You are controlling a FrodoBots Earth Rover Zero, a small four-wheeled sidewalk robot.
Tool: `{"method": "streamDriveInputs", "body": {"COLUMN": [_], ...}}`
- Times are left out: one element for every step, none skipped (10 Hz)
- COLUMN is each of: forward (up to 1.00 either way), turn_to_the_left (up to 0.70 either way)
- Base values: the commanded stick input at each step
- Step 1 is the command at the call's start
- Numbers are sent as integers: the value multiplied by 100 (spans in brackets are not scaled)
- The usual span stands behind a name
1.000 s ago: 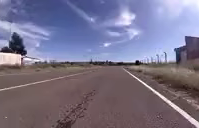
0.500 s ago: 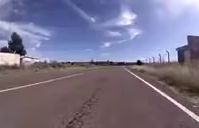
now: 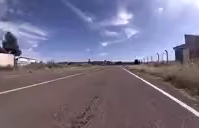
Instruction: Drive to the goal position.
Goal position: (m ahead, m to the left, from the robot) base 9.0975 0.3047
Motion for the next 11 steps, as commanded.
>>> {"method": "streamDriveInputs", "body": {"forward": [100,100,100,100,100,100,100,100,100,100,100], "turn_to_the_left": [-19,0,0,0,0,0,0,0,0,0,0]}}
